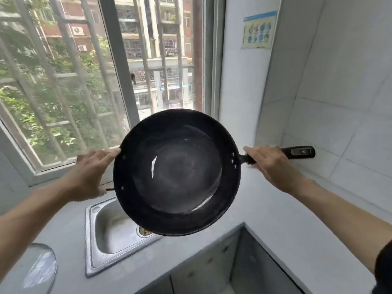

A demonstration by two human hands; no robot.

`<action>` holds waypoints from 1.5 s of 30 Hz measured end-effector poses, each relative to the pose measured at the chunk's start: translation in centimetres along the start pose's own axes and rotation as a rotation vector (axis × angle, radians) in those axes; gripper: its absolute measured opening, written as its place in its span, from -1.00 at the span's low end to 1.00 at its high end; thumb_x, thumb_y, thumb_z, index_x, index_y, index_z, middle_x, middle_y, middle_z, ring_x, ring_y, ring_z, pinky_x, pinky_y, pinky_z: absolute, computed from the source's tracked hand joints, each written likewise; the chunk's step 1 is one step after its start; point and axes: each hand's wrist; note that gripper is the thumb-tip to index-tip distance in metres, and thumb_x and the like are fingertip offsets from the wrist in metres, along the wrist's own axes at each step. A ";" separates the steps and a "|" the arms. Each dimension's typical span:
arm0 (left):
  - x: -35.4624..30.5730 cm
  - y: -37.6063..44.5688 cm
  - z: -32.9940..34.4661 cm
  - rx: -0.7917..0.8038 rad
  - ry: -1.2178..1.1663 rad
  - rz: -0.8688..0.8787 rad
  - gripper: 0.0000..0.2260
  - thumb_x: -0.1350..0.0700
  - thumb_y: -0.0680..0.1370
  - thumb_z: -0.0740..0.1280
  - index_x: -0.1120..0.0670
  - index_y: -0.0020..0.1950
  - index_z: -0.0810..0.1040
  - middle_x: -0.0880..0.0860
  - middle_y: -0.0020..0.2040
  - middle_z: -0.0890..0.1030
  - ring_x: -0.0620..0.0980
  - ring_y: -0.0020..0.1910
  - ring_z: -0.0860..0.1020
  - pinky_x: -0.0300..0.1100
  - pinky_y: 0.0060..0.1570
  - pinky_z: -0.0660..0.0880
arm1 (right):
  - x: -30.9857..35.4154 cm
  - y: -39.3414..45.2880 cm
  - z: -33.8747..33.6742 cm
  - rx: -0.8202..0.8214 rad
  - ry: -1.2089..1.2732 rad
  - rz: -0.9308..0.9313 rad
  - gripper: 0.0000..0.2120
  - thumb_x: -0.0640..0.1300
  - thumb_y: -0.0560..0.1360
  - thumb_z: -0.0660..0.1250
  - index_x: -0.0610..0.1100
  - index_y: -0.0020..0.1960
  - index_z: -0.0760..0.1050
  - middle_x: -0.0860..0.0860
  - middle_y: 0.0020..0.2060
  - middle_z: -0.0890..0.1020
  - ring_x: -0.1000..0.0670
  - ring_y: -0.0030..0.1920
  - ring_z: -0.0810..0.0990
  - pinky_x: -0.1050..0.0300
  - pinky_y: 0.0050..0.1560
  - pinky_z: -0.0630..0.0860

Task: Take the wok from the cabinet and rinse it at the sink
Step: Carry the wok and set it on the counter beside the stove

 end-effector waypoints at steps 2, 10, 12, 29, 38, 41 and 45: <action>-1.6 1.7 1.1 0.077 -0.073 0.084 0.12 0.09 0.14 0.64 -0.03 0.60 0.12 0.11 0.44 0.37 0.16 0.40 0.28 0.06 0.38 0.21 | -0.7 -3.1 -2.0 0.076 -0.049 -0.003 -0.55 -0.30 0.47 0.41 -0.21 0.33 0.42 -0.10 0.01 0.62 -0.19 -0.06 0.60 -0.07 -0.03 0.47; -11.7 8.9 5.5 0.240 -0.187 0.536 0.10 0.06 0.17 0.61 -0.16 0.58 0.05 0.09 0.39 0.41 0.11 0.34 0.35 0.02 0.30 0.22 | 2.2 -15.8 -12.0 0.425 -0.261 0.222 -0.47 -0.38 0.37 0.44 -0.12 0.29 0.45 -0.09 -0.07 0.57 -0.15 -0.10 0.55 0.06 -0.06 0.35; -14.8 10.1 7.1 0.244 -0.193 0.688 0.12 -0.04 0.15 0.59 -0.21 0.57 0.02 0.05 0.34 0.43 0.07 0.28 0.35 0.02 0.27 0.25 | 4.0 -19.1 -15.3 0.509 -0.301 0.318 -0.45 -0.38 0.37 0.45 -0.09 0.29 0.43 -0.08 -0.06 0.56 -0.14 -0.08 0.55 0.00 -0.07 0.44; -52.2 3.1 0.3 0.228 -0.142 1.338 0.00 -0.03 0.22 0.42 -0.18 0.57 -0.01 -0.16 0.30 0.38 -0.08 0.24 0.28 -0.19 0.23 0.10 | 21.8 -44.5 -43.9 0.586 -0.573 1.032 -0.45 -0.33 0.31 0.55 -0.16 0.24 0.46 -0.06 0.06 0.56 -0.11 0.02 0.53 -0.06 0.00 0.56; -69.9 -6.5 -4.7 0.186 -0.144 1.464 0.03 -0.08 0.17 0.41 -0.17 0.58 -0.01 -0.18 0.23 0.40 -0.09 0.16 0.29 -0.11 0.21 0.16 | 25.1 -57.7 -57.4 0.523 -0.638 1.149 -0.60 -0.27 0.38 0.51 -0.13 0.16 0.48 -0.05 0.00 0.56 -0.11 -0.02 0.52 -0.06 -0.08 0.54; -74.4 -8.8 -7.0 0.144 -0.138 1.518 0.02 -0.08 0.14 0.40 -0.19 0.56 0.03 -0.16 0.17 0.43 -0.06 0.14 0.33 -0.07 0.19 0.22 | 26.5 -60.2 -61.0 0.520 -0.697 1.177 -0.61 -0.26 0.35 0.53 -0.15 0.13 0.51 -0.07 -0.02 0.58 -0.14 -0.05 0.56 -0.06 -0.13 0.55; -80.9 -11.1 -9.5 0.085 -0.188 1.611 0.00 -0.04 0.16 0.43 -0.17 0.56 0.08 -0.15 0.13 0.47 -0.03 0.13 0.37 -0.04 0.16 0.27 | 28.4 -63.2 -65.0 0.497 -0.767 1.244 -0.60 -0.26 0.34 0.53 -0.14 0.13 0.50 -0.07 -0.03 0.58 -0.14 -0.07 0.56 -0.04 -0.16 0.53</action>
Point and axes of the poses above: each hand's wrist, its own y-axis towards the middle knuckle, its own z-axis out of the palm, x = y × z
